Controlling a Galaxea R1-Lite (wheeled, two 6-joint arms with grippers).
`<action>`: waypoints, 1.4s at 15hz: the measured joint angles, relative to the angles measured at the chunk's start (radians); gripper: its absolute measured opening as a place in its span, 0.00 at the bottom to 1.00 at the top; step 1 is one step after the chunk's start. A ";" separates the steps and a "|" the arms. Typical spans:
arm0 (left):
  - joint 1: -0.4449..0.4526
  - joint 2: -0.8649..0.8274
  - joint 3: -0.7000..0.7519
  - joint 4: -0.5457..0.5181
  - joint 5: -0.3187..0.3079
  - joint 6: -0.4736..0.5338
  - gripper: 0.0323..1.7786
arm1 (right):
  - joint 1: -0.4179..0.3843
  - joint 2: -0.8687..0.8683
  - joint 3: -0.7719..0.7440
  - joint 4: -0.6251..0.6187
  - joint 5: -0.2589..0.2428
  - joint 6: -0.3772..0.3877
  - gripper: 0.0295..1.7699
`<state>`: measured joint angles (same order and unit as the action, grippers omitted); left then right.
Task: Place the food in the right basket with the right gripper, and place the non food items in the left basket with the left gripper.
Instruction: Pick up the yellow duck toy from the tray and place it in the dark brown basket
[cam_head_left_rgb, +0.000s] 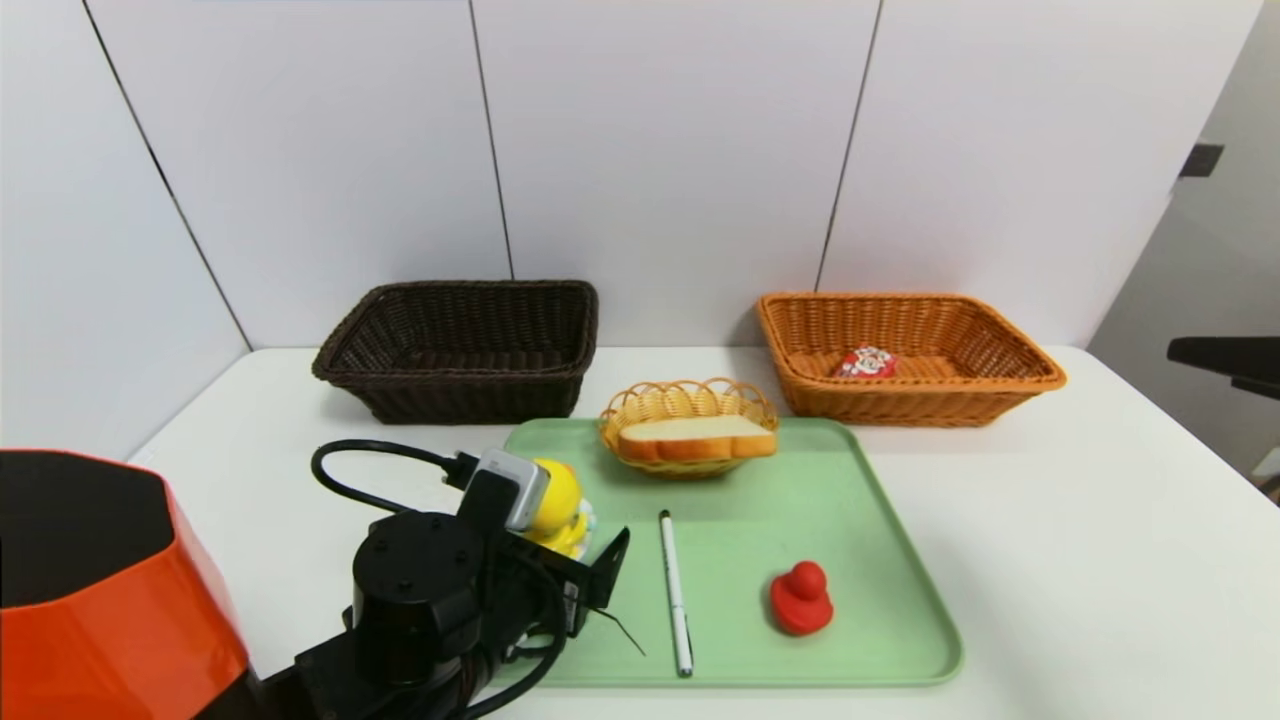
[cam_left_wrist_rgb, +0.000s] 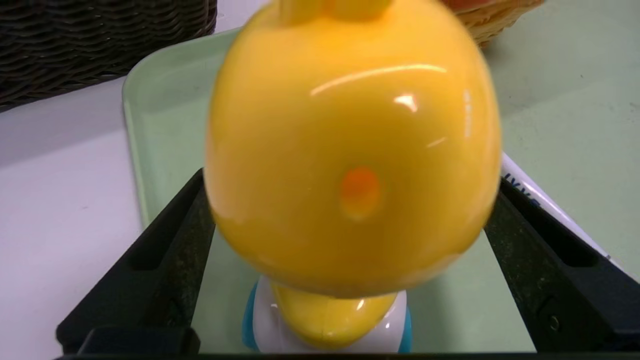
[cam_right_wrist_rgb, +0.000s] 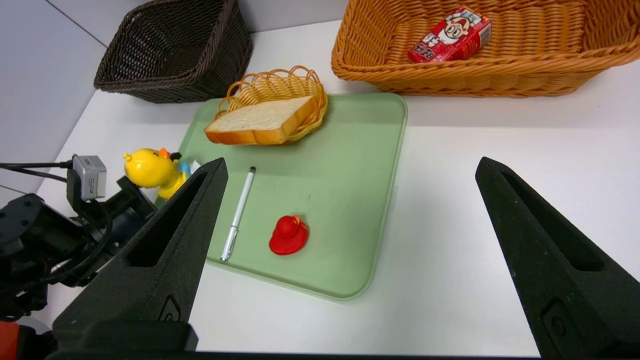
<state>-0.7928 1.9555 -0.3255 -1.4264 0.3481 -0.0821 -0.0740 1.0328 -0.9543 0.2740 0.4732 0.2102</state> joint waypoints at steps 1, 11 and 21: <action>0.001 0.013 0.000 -0.023 0.000 0.002 0.95 | 0.000 -0.006 0.005 0.000 0.000 0.000 0.97; 0.010 0.051 0.012 -0.034 0.000 -0.001 0.49 | 0.008 -0.030 0.010 0.000 0.000 0.000 0.97; 0.010 -0.023 0.005 0.026 0.002 0.005 0.48 | 0.010 -0.053 0.041 0.001 0.001 0.000 0.97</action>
<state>-0.7830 1.9323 -0.3209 -1.4009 0.3502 -0.0774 -0.0643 0.9798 -0.9134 0.2747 0.4738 0.2100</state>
